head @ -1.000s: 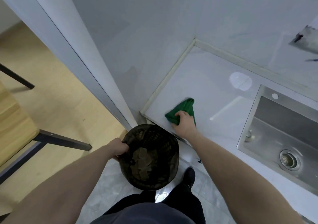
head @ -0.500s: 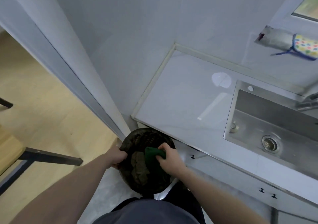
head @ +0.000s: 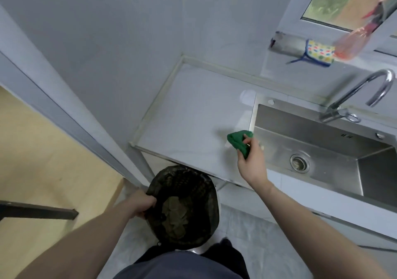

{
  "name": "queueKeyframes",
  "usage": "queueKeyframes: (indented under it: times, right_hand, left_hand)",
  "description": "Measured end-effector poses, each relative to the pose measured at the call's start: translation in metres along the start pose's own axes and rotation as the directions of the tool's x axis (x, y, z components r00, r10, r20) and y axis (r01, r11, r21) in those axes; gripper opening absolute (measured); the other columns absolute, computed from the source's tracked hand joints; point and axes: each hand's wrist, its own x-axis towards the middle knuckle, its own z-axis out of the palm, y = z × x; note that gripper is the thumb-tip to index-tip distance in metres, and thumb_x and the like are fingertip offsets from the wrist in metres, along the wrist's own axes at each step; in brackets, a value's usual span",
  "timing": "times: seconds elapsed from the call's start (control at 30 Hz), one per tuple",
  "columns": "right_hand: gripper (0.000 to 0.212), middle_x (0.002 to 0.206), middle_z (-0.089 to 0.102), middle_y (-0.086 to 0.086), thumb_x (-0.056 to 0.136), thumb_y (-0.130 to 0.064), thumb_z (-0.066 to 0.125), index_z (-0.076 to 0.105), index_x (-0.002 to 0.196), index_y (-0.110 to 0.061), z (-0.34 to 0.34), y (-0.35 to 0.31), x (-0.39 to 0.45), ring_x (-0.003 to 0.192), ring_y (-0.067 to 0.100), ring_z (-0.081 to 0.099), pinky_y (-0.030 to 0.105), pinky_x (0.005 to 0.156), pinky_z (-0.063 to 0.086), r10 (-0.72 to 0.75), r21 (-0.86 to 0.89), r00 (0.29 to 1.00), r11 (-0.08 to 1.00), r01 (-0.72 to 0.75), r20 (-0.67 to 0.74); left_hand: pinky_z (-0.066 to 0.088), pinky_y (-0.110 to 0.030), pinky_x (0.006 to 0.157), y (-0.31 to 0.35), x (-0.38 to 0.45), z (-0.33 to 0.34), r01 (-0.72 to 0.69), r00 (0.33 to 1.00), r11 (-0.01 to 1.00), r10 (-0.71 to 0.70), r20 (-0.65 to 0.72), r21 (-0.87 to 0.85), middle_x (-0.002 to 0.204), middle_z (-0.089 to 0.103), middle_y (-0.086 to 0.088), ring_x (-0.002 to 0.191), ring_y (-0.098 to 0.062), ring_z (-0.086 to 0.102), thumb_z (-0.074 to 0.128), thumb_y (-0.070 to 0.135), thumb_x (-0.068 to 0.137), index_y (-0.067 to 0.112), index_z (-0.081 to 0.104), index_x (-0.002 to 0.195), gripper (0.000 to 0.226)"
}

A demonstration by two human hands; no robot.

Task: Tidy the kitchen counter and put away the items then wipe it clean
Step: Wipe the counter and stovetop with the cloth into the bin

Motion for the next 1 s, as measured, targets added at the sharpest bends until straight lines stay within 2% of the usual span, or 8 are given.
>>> queueKeyframes:
  times: [0.1,0.17,0.23,0.33,0.47,0.63,0.83,1.0]
  right_hand:
    - [0.036,0.112,0.057,0.002,0.078,0.004,0.055,0.05,0.107,-0.016,-0.011,0.03,0.01,0.103,0.02,0.048,0.033,0.08,0.041,-0.024,-0.332,0.963,0.936,0.117,0.27]
    - [0.036,0.107,0.06,0.004,0.075,0.001,0.056,0.045,0.102,-0.021,-0.016,0.055,0.007,0.104,0.028,0.055,0.036,0.08,0.041,0.049,-0.528,0.879,0.815,0.239,0.474]
    - [0.035,0.109,0.064,0.003,0.08,-0.004,0.061,0.044,0.104,-0.022,-0.028,0.084,-0.006,0.104,0.028,0.058,0.036,0.08,0.037,0.105,-0.608,0.82,0.725,0.324,0.563]
    - [0.042,0.116,0.066,0.005,0.079,0.002,0.057,0.049,0.116,-0.019,-0.057,0.124,-0.025,0.109,0.029,0.058,0.036,0.084,0.042,0.054,-0.58,0.83,0.74,0.34,0.555]
    - [0.068,0.146,0.054,0.005,0.081,0.006,0.051,0.041,0.146,-0.013,-0.117,0.175,-0.039,0.139,0.031,0.042,0.039,0.111,0.036,0.068,-0.608,0.843,0.724,0.326,0.534]
    - [0.065,0.166,0.023,0.006,0.075,-0.008,0.056,0.042,0.137,-0.017,-0.17,0.202,-0.051,0.154,0.031,0.018,0.044,0.122,0.023,0.161,-0.621,0.806,0.727,0.293,0.569]
    - [0.079,0.17,0.006,0.004,0.087,-0.029,0.053,0.023,0.16,-0.019,-0.141,0.179,-0.052,0.157,0.029,0.001,0.049,0.127,0.009,0.021,-0.517,0.839,0.796,0.315,0.544]
    - [0.065,0.17,-0.002,0.007,0.106,-0.037,0.036,0.009,0.163,-0.021,-0.106,0.184,-0.051,0.156,0.033,-0.005,0.053,0.126,0.006,0.153,-0.6,0.814,0.752,0.271,0.56]
  left_hand:
    - [0.064,-0.05,0.065,0.002,-0.004,0.025,0.018,1.0,1.0,-0.018,0.002,-0.023,0.104,0.071,-0.02,0.083,-0.036,0.074,0.072,0.01,0.065,0.004,0.068,0.107,0.042]
    - [0.064,-0.05,0.066,0.006,-0.013,0.046,0.02,1.0,0.999,-0.02,-0.017,-0.038,0.106,0.07,-0.02,0.086,-0.036,0.074,0.071,0.01,0.066,0.006,0.067,0.108,0.043]
    - [0.064,-0.052,0.067,0.01,-0.018,0.072,0.021,0.999,0.998,-0.023,-0.027,-0.06,0.107,0.069,-0.02,0.087,-0.038,0.074,0.071,0.01,0.065,0.007,0.066,0.109,0.044]
    - [0.064,-0.053,0.069,0.012,-0.023,0.106,0.034,0.999,0.997,-0.036,-0.021,-0.075,0.106,0.07,-0.022,0.085,-0.038,0.075,0.07,0.011,0.064,0.003,0.067,0.109,0.046]
    - [0.064,-0.054,0.072,0.022,-0.042,0.152,0.034,0.999,0.995,-0.035,-0.009,-0.089,0.104,0.072,-0.023,0.083,-0.037,0.076,0.07,0.014,0.065,0.0,0.068,0.106,0.044]
    - [0.064,-0.052,0.074,0.046,-0.075,0.205,0.014,1.0,0.993,-0.011,0.028,-0.114,0.103,0.073,-0.026,0.086,-0.039,0.075,0.065,0.006,0.07,-0.002,0.067,0.106,0.037]
    - [0.065,-0.045,0.066,0.051,-0.08,0.235,0.017,1.0,0.991,-0.015,0.016,-0.13,0.1,0.073,-0.024,0.081,-0.037,0.076,0.065,0.0,0.078,-0.002,0.066,0.111,0.033]
    - [0.063,-0.041,0.06,0.053,-0.072,0.245,0.02,1.0,0.992,-0.017,0.023,-0.122,0.097,0.074,-0.023,0.078,-0.036,0.076,0.065,0.0,0.074,0.0,0.068,0.109,0.035]
